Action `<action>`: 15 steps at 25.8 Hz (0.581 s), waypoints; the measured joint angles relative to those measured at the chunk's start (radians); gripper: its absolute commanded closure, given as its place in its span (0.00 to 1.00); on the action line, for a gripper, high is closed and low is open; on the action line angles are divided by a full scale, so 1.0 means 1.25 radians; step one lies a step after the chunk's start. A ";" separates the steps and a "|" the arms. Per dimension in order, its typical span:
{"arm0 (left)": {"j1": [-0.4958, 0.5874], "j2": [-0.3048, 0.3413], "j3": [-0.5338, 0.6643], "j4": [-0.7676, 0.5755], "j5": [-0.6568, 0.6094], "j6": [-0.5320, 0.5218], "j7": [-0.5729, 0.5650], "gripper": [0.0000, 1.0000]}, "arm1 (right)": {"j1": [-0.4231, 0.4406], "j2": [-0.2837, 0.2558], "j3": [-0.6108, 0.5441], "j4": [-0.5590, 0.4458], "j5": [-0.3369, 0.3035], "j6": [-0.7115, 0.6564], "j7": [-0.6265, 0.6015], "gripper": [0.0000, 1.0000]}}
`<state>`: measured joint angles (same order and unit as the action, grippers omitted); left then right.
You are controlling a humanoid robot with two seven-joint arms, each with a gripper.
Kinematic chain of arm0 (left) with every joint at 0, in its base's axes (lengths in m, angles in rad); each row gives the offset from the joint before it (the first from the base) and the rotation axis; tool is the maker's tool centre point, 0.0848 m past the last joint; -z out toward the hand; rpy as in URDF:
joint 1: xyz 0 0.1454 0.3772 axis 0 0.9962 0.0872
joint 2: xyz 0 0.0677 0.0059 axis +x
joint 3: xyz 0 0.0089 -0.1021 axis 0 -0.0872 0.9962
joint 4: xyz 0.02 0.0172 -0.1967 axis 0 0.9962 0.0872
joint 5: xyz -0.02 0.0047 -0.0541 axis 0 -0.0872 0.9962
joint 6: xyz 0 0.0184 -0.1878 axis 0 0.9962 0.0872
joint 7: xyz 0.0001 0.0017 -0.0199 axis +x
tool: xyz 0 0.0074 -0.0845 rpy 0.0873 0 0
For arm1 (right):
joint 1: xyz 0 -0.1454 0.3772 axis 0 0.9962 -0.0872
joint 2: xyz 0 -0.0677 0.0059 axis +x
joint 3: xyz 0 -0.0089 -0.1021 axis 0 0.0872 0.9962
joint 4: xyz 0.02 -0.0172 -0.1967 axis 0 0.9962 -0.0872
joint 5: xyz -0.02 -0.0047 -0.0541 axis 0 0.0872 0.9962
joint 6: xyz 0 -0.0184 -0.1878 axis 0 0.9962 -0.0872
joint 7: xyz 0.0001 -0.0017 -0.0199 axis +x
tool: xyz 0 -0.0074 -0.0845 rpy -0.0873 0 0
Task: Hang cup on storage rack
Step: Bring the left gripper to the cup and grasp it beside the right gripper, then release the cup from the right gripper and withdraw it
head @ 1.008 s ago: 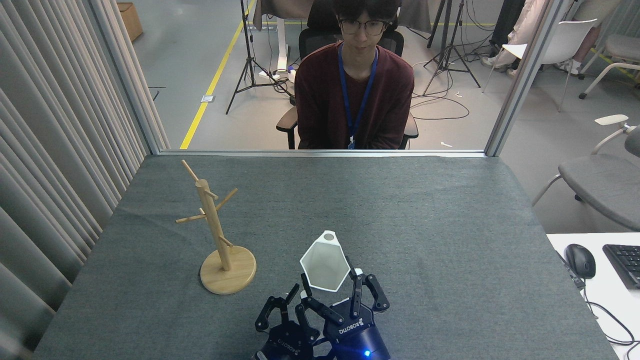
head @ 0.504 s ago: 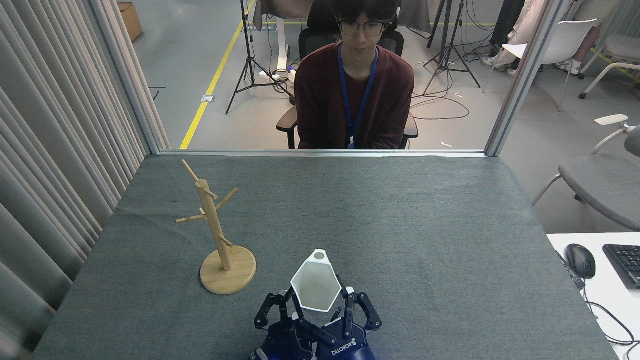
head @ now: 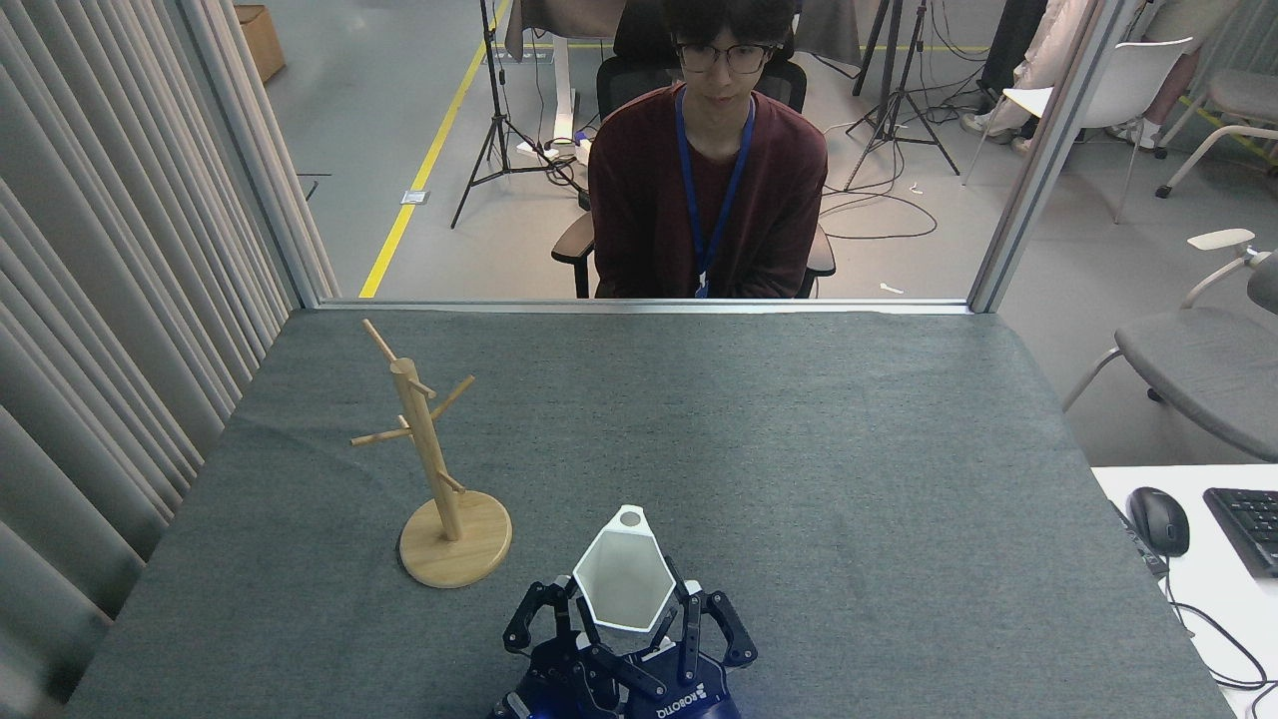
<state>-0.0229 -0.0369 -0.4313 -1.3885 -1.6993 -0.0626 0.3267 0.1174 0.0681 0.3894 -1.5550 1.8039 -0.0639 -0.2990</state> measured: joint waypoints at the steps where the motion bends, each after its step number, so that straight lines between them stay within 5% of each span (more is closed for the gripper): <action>1: 0.000 0.000 0.000 0.000 0.000 0.000 0.000 0.31 | 0.000 0.000 0.000 0.000 0.000 0.000 0.000 0.45; 6: 0.000 0.001 0.000 0.000 0.000 -0.001 0.000 0.42 | 0.001 0.000 0.001 0.000 0.000 0.002 -0.002 0.40; 9: 0.000 0.001 0.000 0.000 0.000 -0.001 0.000 0.42 | 0.002 0.000 0.001 0.001 0.000 0.003 -0.004 0.01; 15: 0.000 0.001 0.001 -0.001 0.000 0.001 0.000 0.41 | 0.002 0.001 0.001 0.000 -0.004 0.009 -0.013 0.01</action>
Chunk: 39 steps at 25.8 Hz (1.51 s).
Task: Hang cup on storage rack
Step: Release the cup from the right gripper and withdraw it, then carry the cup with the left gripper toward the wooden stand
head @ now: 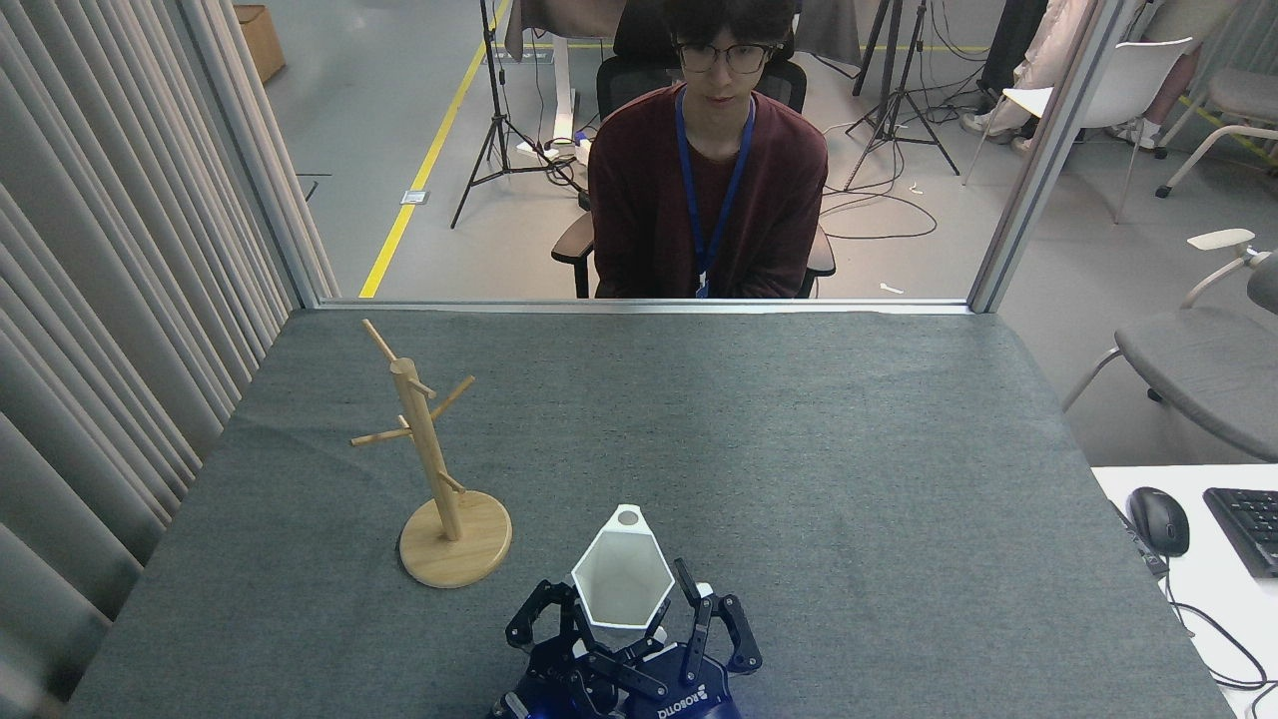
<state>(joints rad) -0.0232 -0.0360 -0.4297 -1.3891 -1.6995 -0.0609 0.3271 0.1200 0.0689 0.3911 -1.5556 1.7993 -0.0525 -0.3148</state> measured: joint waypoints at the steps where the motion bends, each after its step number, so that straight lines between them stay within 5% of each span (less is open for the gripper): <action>1: 0.000 0.000 0.000 0.000 0.000 -0.001 0.000 0.41 | 0.000 0.000 0.000 -0.002 0.000 0.000 -0.003 0.01; 11: 0.000 0.001 0.001 0.002 0.000 -0.002 0.000 0.40 | -0.006 0.005 0.033 -0.100 -0.012 -0.005 -0.060 0.01; 16: 0.003 0.000 0.001 0.002 0.000 0.010 0.000 0.40 | -0.059 0.017 -0.100 -0.090 -0.187 0.147 -0.050 0.01; 18: 0.007 -0.001 0.001 0.003 0.000 0.031 0.000 0.40 | -0.064 0.011 -0.159 -0.052 -0.220 0.167 -0.003 0.01; 25: 0.030 -0.007 0.079 -0.016 0.005 0.087 0.000 0.39 | 0.039 -0.082 -0.255 -0.013 -0.199 0.093 0.053 0.01; 33: 0.039 0.003 0.252 -0.048 0.005 0.113 -0.001 0.41 | 0.062 -0.100 -0.295 -0.013 -0.196 0.066 0.048 0.01; 39: 0.041 0.004 0.290 -0.042 -0.029 0.228 -0.003 0.42 | 0.055 -0.103 -0.296 -0.012 -0.192 0.060 0.044 0.01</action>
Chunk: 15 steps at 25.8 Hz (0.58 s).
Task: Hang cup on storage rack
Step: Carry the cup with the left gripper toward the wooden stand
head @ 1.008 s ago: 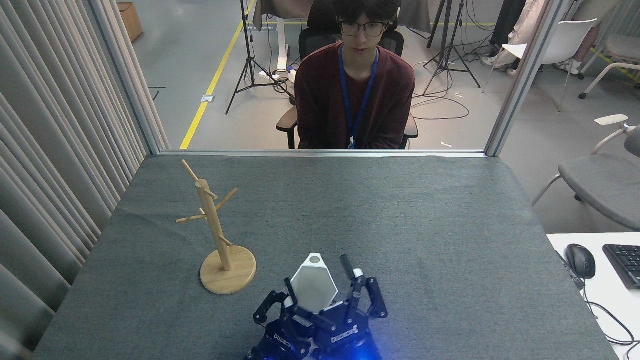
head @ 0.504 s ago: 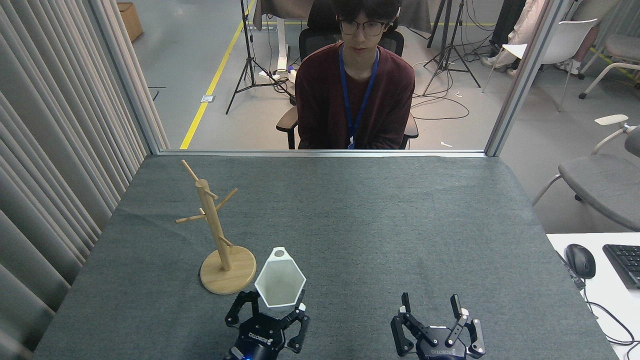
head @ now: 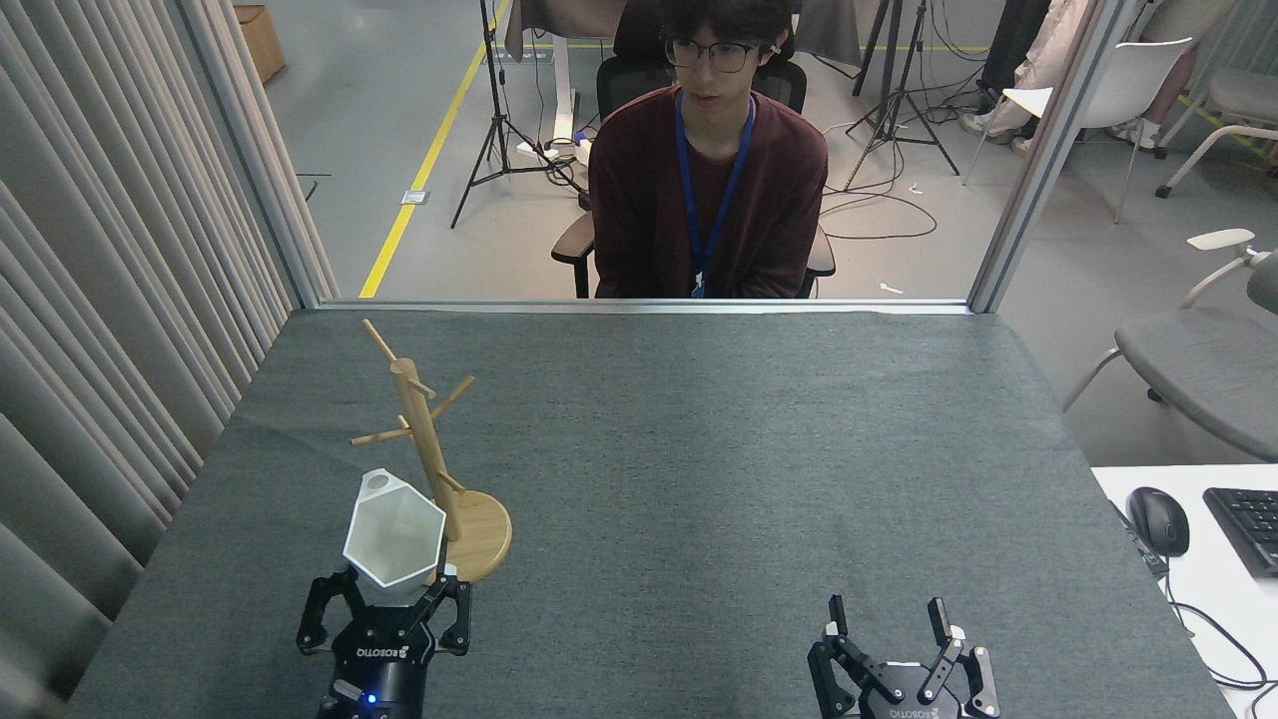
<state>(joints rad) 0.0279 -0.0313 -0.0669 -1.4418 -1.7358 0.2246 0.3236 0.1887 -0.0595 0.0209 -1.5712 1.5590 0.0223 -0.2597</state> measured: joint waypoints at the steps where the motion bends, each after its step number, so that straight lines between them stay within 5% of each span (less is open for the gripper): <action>1: -0.002 -0.002 0.002 0.006 -0.011 0.018 -0.001 0.42 | -0.001 0.000 0.000 0.000 0.001 0.000 0.000 0.01; 15: -0.105 -0.004 0.106 0.127 -0.066 0.072 -0.013 0.41 | -0.003 -0.002 0.001 0.004 0.004 -0.001 -0.002 0.01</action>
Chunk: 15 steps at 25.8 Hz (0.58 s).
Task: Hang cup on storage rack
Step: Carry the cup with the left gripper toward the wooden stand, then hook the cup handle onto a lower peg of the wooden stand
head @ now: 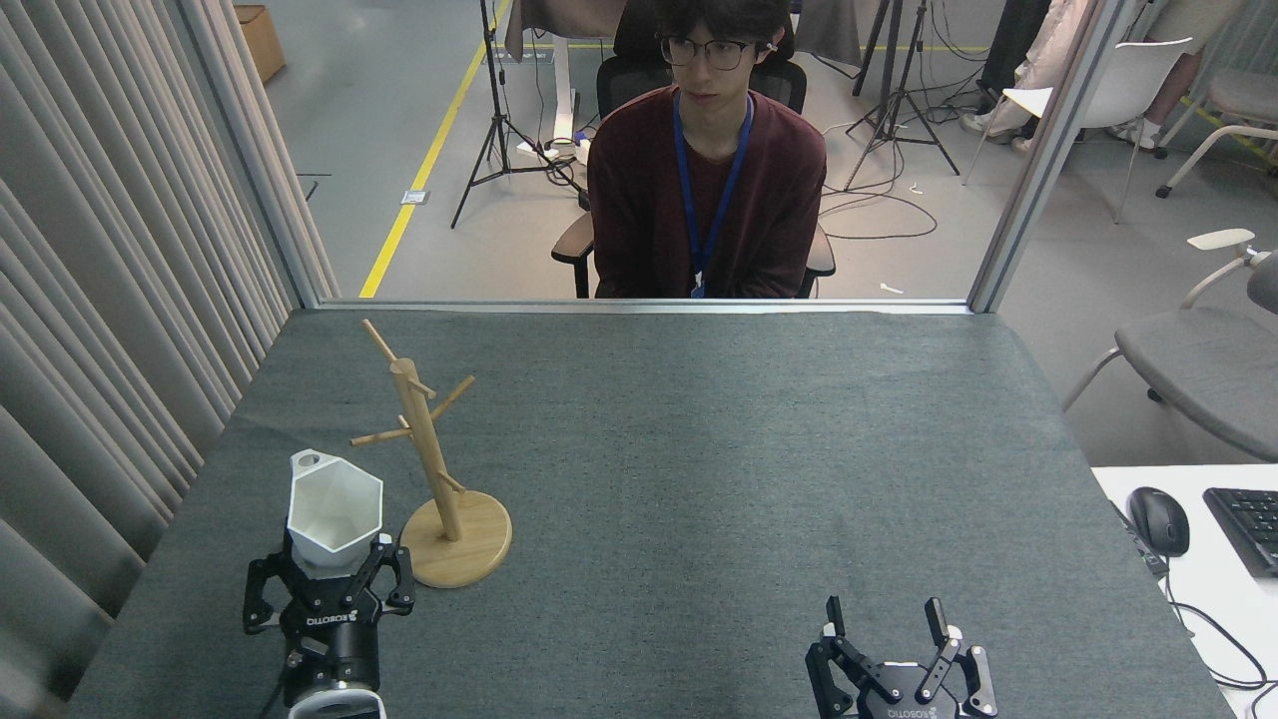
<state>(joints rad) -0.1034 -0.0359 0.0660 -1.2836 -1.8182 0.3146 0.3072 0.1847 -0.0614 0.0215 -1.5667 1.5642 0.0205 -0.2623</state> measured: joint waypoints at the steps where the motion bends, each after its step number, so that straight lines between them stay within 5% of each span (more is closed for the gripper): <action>1: -0.006 0.001 0.002 0.003 0.000 0.000 0.000 0.41 | -0.001 0.000 0.000 0.000 0.000 0.000 0.001 0.01; 15: -0.045 0.000 0.005 0.026 -0.108 -0.004 0.003 0.42 | -0.007 -0.011 -0.001 0.000 0.001 0.000 0.003 0.01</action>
<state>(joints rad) -0.1597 -0.0359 0.0720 -1.2506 -1.9532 0.3091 0.3107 0.1761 -0.0748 0.0204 -1.5662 1.5652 0.0201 -0.2591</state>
